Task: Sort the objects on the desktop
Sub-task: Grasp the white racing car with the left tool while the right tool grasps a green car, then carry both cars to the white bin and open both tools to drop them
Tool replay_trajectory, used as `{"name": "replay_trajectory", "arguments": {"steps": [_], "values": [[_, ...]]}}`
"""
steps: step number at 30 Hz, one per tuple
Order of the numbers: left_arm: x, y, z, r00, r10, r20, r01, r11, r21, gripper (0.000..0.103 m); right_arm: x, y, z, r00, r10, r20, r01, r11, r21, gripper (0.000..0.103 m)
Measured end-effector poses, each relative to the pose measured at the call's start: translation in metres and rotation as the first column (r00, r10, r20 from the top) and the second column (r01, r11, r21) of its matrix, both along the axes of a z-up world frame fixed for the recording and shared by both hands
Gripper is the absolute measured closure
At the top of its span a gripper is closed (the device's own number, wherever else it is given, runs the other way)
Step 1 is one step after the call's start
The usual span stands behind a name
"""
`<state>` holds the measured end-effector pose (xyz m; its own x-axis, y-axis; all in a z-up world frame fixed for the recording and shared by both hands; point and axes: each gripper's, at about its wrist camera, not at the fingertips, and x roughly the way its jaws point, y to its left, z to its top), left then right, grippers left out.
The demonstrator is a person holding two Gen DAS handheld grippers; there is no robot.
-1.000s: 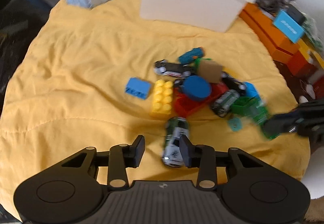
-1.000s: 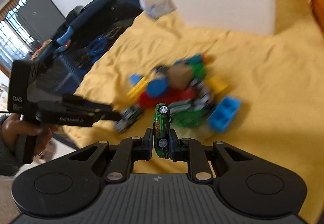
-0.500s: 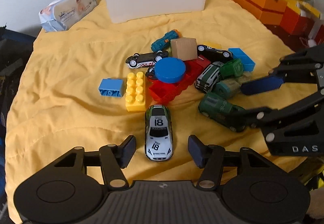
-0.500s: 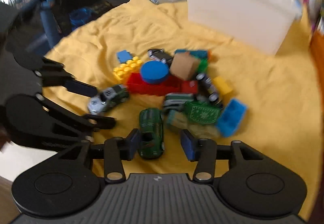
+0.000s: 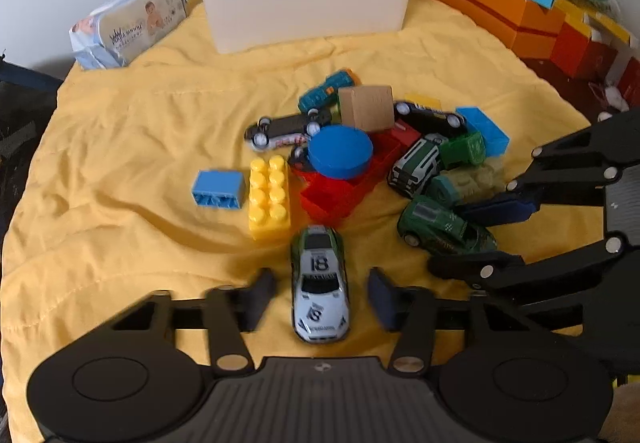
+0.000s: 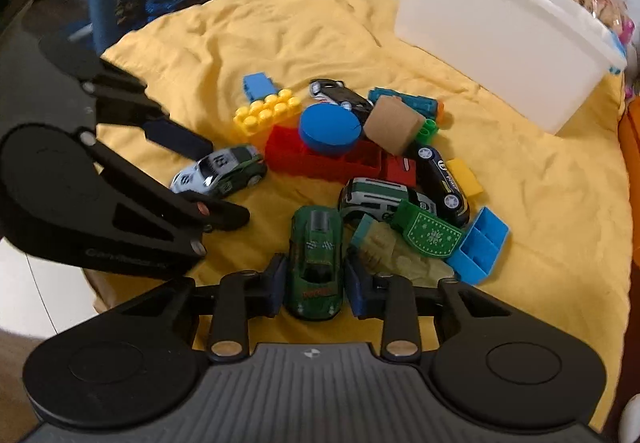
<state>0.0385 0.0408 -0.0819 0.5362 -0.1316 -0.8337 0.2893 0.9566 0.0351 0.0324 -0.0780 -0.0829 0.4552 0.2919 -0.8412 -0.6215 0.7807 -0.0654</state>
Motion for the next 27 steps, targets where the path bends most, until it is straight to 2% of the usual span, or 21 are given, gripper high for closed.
{"name": "replay_trajectory", "arguments": {"steps": [3,8,13,16,20,24,27], "values": [[0.002,0.002,0.002,1.0,-0.013,-0.022,0.013,1.0,-0.013,0.07,-0.003,0.001,0.002,1.0,0.014,-0.004,-0.014,1.0,-0.02,0.07],[-0.009,0.004,0.017,0.998,-0.053,-0.023,0.052,0.998,-0.028,0.07,-0.004,-0.011,0.013,0.999,-0.012,-0.032,0.012,1.0,0.012,0.071],[0.002,0.005,0.052,0.996,-0.074,0.045,0.077,0.995,-0.057,0.07,-0.001,-0.024,0.046,0.996,-0.057,0.063,0.054,0.998,0.044,0.071],[0.021,0.002,0.075,0.989,-0.084,0.12,0.092,0.994,-0.062,0.07,0.012,-0.029,0.067,0.986,-0.094,0.137,0.086,0.994,0.066,0.071],[0.057,-0.005,0.105,0.971,-0.095,0.219,0.111,0.992,-0.062,0.07,0.041,-0.032,0.093,0.96,-0.15,0.236,0.132,0.987,0.09,0.071],[0.097,-0.012,0.136,0.942,-0.113,0.317,0.136,0.989,-0.053,0.07,0.08,-0.033,0.127,0.904,-0.211,0.373,0.179,0.977,0.118,0.071],[0.127,-0.018,0.156,0.917,-0.111,0.384,0.14,0.989,-0.047,0.07,0.117,-0.035,0.146,0.861,-0.265,0.434,0.22,0.964,0.152,0.071]]}}
